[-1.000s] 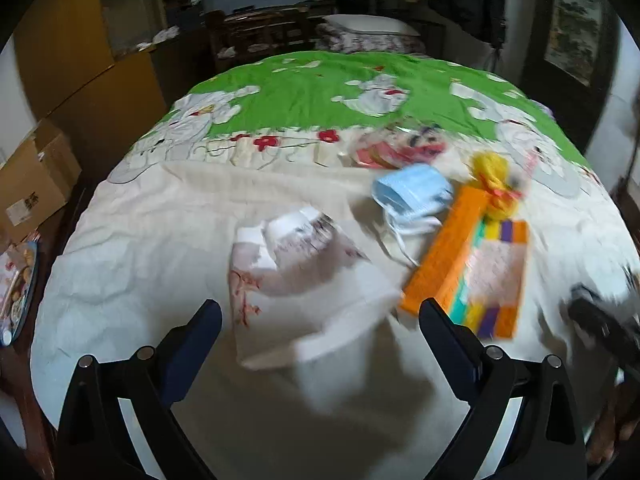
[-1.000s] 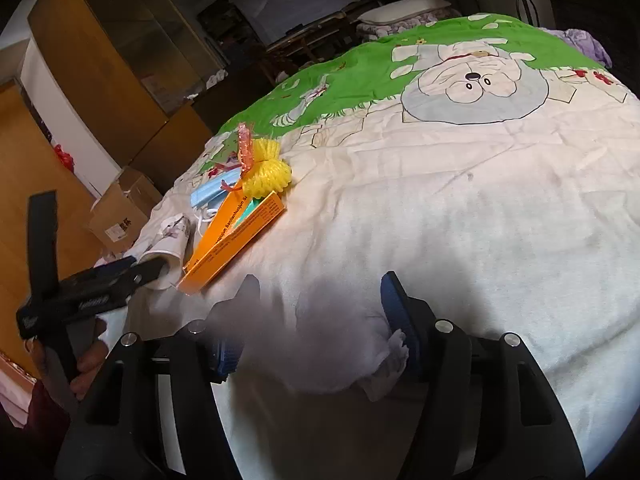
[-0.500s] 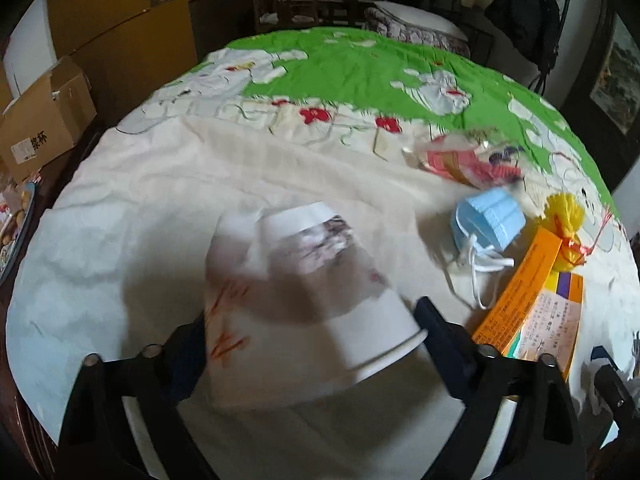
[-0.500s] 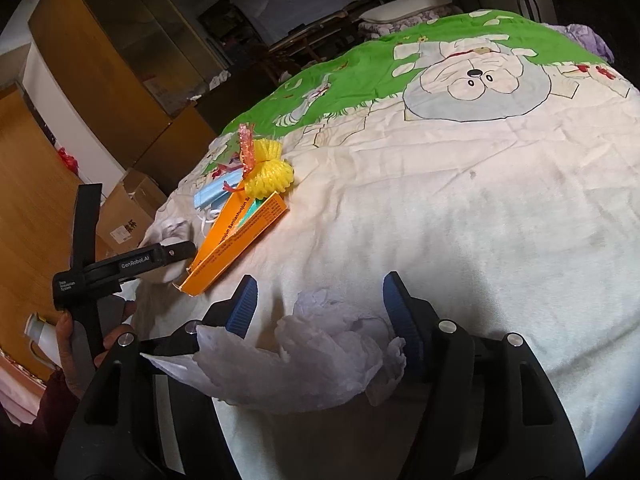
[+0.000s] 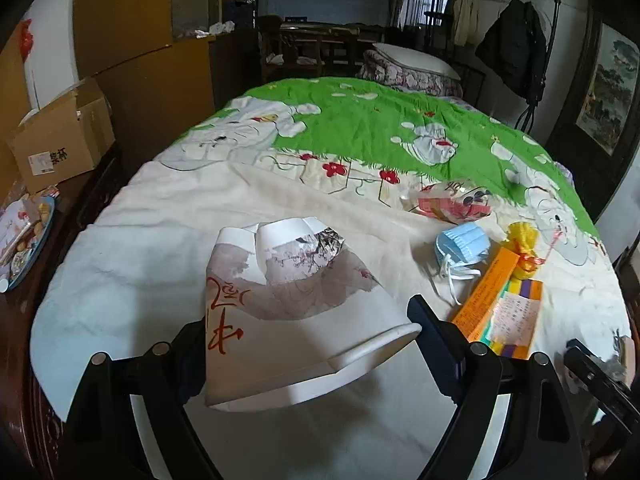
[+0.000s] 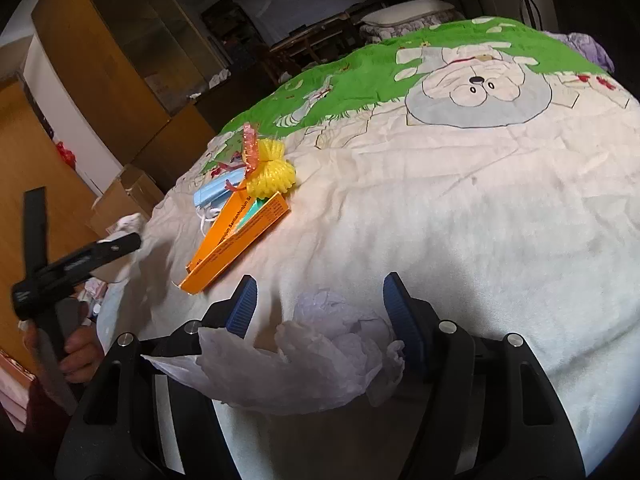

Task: Collect trash
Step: 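Grasp the white paper cup with the left tool while the right tool grasps the white plastic bag, then carry the cup and bag to the red wastebasket and open both tools, then move both tools back over the remaining trash on the quilt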

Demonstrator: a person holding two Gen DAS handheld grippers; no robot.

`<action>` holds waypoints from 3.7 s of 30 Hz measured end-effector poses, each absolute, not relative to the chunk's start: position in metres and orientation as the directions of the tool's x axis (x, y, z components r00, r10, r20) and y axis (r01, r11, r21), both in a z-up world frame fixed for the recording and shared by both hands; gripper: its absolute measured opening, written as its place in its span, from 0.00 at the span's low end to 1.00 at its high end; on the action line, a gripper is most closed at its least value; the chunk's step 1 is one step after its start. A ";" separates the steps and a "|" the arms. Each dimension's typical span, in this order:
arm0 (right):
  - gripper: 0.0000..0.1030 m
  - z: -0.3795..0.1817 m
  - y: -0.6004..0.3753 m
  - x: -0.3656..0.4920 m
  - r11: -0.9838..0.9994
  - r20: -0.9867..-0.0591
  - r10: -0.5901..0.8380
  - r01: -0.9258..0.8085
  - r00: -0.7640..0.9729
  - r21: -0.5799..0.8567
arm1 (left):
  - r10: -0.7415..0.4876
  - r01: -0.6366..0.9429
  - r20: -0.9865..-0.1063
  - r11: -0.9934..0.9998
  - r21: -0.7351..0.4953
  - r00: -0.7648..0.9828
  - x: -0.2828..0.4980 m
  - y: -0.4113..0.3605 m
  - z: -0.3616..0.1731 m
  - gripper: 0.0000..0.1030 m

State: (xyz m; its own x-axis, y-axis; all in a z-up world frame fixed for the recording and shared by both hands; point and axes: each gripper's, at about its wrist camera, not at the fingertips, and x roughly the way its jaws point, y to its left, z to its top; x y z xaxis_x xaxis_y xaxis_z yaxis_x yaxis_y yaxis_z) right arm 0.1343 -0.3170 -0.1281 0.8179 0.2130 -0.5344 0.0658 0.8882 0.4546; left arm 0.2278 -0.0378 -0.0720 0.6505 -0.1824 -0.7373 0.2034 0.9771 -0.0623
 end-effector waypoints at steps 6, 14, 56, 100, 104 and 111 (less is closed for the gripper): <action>0.63 -0.124 -0.307 0.124 0.914 -0.559 0.168 0.083 0.812 0.396 | -0.178 0.205 -0.716 0.978 -0.050 0.675 0.199 -0.026 -0.054 0.85; 0.74 -0.128 -0.310 0.085 0.904 -0.583 0.178 0.102 0.793 0.415 | -0.179 0.205 -0.696 0.978 -0.046 0.695 0.165 -0.013 -0.040 0.85; 0.25 -0.046 -0.035 0.095 0.819 -0.550 0.569 -0.485 0.611 0.307 | 0.015 -0.173 -0.851 0.981 -0.090 0.524 0.059 0.243 -0.141 0.94; 0.78 -0.077 0.047 0.114 0.735 -0.631 0.646 -0.574 0.430 0.362 | 0.136 -0.265 -0.807 0.964 -0.026 0.574 0.051 0.267 -0.116 0.94; 0.80 -0.069 0.017 0.110 0.735 -0.588 0.663 -0.550 0.463 0.397 | 0.152 -0.226 -0.794 0.974 0.018 0.589 0.051 0.238 -0.100 0.94; 0.87 -0.061 -0.055 0.105 0.784 -0.527 0.621 -0.475 0.581 0.400 | 0.150 -0.130 -0.770 0.988 0.088 0.621 0.059 0.172 -0.076 0.94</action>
State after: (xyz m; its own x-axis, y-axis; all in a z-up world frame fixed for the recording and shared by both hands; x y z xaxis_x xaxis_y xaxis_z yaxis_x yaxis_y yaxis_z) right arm 0.1048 -0.0549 -0.0613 0.5809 0.6207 -0.5266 -0.4748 0.7839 0.4002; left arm 0.0587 0.1724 -0.0756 0.6207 0.1497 -0.7696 -0.1296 0.9877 0.0877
